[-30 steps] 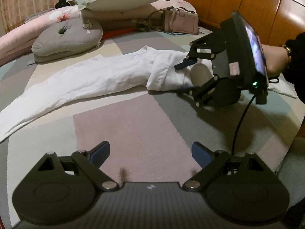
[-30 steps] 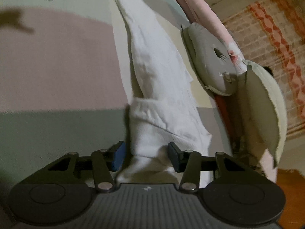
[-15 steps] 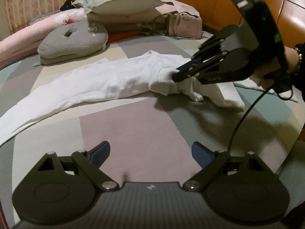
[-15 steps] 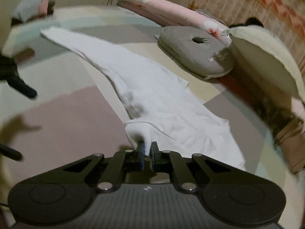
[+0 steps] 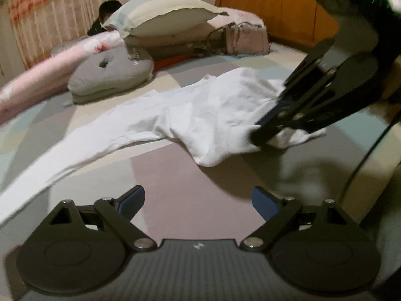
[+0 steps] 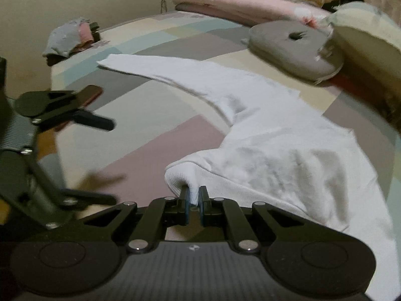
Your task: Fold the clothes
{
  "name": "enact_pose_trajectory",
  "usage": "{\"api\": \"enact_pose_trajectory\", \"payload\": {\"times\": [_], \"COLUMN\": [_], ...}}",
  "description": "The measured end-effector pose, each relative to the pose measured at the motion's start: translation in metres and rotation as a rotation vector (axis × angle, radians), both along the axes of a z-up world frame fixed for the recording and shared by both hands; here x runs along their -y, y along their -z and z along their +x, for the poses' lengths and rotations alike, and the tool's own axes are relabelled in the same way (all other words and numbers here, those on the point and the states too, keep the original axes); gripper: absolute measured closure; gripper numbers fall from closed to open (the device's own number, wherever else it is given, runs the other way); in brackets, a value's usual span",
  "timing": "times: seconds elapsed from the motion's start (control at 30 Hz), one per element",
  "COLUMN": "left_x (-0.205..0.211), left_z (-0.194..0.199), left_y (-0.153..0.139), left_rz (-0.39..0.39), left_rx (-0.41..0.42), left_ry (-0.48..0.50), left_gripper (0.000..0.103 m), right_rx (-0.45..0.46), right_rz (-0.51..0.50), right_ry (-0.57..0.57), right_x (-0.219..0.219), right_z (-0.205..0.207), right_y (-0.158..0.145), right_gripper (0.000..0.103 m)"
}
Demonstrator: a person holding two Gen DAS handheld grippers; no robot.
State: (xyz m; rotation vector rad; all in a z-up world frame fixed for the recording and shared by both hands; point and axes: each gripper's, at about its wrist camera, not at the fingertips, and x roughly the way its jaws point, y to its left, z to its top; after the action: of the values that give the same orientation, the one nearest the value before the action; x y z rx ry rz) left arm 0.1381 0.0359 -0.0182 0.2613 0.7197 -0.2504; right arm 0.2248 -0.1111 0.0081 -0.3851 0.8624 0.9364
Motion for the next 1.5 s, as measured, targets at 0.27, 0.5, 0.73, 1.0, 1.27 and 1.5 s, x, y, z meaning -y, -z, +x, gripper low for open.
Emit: {"api": "enact_pose_trajectory", "payload": {"times": [0.27, 0.5, 0.73, 1.0, 1.27, 1.5], "left_x": [-0.001, 0.002, 0.016, 0.023, 0.002, -0.018], "left_z": [-0.002, -0.004, 0.0, 0.015, 0.036, 0.059], "left_y": [0.009, 0.02, 0.029, 0.057, 0.065, 0.075], "left_rz": [0.049, 0.085, -0.123, -0.373, -0.588, -0.799], "left_rx": [-0.04, -0.083, -0.198, -0.344, -0.302, -0.269], "left_ry": [-0.021, 0.025, 0.078, 0.005, -0.05, -0.159], "left_gripper": [0.011, 0.011, 0.011, 0.011, 0.008, 0.009], "right_rx": [-0.091, -0.124, -0.179, -0.198, -0.225, -0.233], "right_rz": [-0.002, 0.065, 0.175, 0.232, 0.31, 0.362], "right_ry": [-0.044, 0.094, 0.295, 0.408, 0.511, 0.553], "right_x": [-0.012, 0.024, 0.092, 0.133, 0.156, 0.157], "right_z": [-0.026, -0.028, -0.039, -0.061, -0.071, -0.073], "right_y": [0.015, 0.022, 0.041, 0.066, 0.087, 0.089], "right_gripper": [0.085, 0.068, 0.06, 0.052, 0.043, 0.04]}}
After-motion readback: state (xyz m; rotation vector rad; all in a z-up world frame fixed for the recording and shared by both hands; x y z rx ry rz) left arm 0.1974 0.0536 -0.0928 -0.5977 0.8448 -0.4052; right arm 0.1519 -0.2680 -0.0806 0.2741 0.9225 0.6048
